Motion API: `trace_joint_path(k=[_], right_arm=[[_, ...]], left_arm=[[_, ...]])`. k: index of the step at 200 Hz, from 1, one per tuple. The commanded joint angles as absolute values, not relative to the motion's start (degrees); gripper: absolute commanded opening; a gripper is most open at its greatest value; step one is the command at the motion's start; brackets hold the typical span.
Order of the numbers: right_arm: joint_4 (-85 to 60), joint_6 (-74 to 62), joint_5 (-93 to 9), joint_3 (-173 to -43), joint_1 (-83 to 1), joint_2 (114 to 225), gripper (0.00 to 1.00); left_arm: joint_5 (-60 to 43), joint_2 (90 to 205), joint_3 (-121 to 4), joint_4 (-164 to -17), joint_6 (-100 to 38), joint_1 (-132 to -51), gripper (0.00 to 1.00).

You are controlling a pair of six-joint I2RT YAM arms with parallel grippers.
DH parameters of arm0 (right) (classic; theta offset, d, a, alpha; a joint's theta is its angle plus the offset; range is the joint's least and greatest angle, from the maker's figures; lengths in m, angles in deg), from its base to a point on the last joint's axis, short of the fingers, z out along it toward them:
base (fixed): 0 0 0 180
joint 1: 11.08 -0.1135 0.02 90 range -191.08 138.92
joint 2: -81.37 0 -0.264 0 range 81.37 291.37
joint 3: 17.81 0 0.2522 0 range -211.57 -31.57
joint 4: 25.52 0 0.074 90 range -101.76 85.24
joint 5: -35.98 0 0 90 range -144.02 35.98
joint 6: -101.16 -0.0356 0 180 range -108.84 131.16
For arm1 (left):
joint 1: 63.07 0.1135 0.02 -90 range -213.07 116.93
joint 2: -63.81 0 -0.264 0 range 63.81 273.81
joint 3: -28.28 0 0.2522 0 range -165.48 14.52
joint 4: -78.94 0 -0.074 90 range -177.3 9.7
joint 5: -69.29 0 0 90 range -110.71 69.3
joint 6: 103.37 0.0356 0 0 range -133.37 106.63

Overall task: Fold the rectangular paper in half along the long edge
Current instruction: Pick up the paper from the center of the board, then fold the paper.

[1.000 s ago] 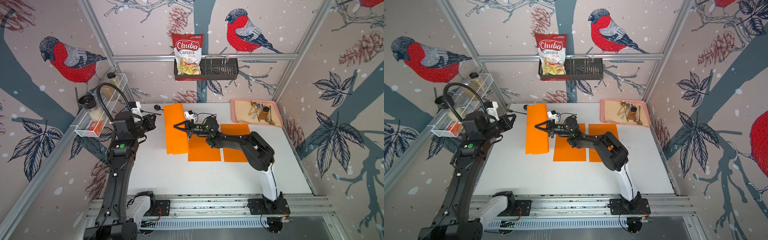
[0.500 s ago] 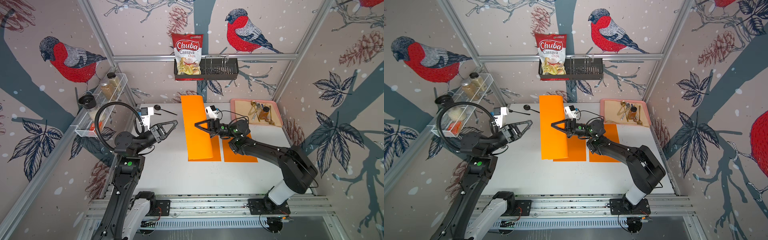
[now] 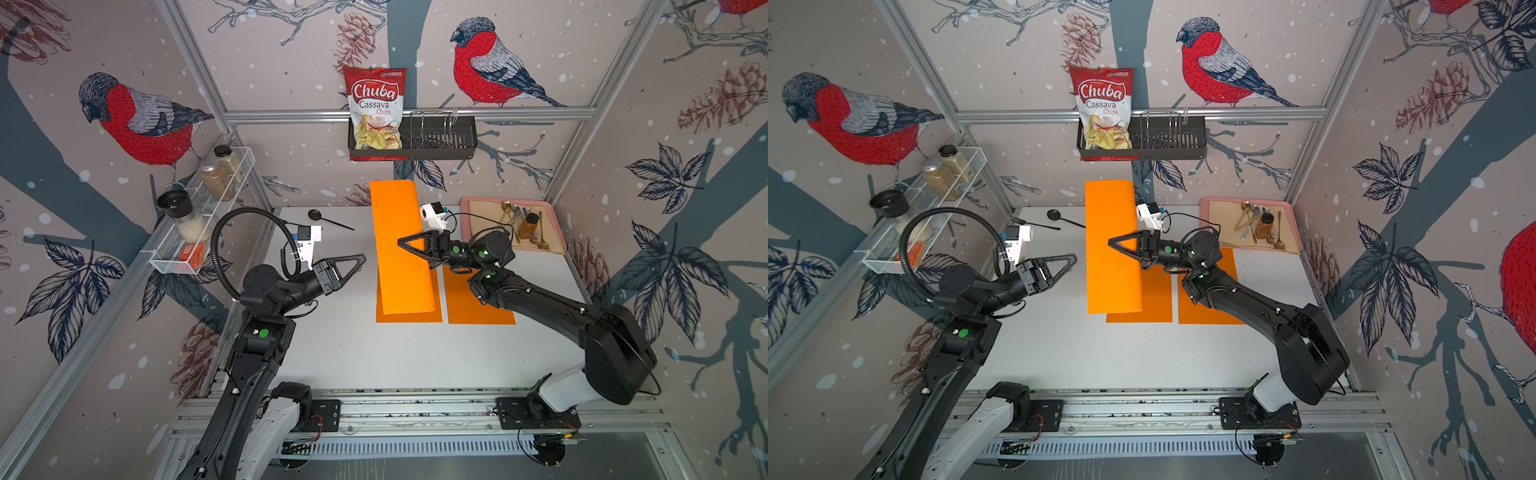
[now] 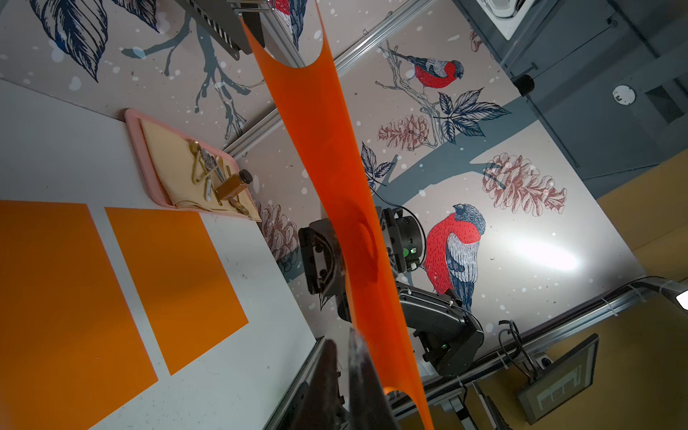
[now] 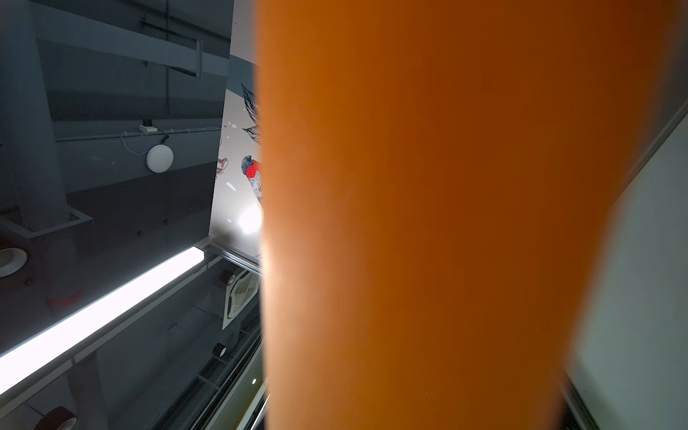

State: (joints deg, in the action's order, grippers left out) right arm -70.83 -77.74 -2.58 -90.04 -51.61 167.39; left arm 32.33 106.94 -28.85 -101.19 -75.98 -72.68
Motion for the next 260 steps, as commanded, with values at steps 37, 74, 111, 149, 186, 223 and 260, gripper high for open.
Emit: trace_joint_path(k=[37,74,111,149,186,223,260], right_arm=[[-61.9,-70.5,-2.4,-91.5,-51.5,166.7,0.34],[-62.5,-70.6,-2.7,-90.9,-51.2,167.6,0.36],[-60.9,-69.4,-2.8,-91.2,-51.1,167.8,0.36],[-60.4,-69.1,-2.9,-91.6,-51.1,168.3,0.37],[-60.2,-68.6,-3.1,-91.9,-51.3,168.5,0.37],[-60.4,-68.6,-3.2,-92.5,-51.5,168.9,0.37],[-60.7,-68.6,-3.2,-92.7,-51.5,169.7,0.37]], left_arm=[[29.1,110.1,-28.3,-105.5,-75.7,-78.2,0.13],[25.9,111.3,-29.0,-103.5,-73.9,-83.4,0.15],[24.6,111.9,-29.1,-102.5,-72.9,-85.8,0.16],[23.6,113.1,-29.7,-100.7,-71.2,-87.7,0.18],[23.2,114.4,-29.4,-101.0,-70.7,-89.1,0.19],[22.6,114.8,-29.4,-100.9,-70.3,-90.2,0.18],[22.3,115.1,-29.1,-101.3,-70.4,-91.0,0.00]])
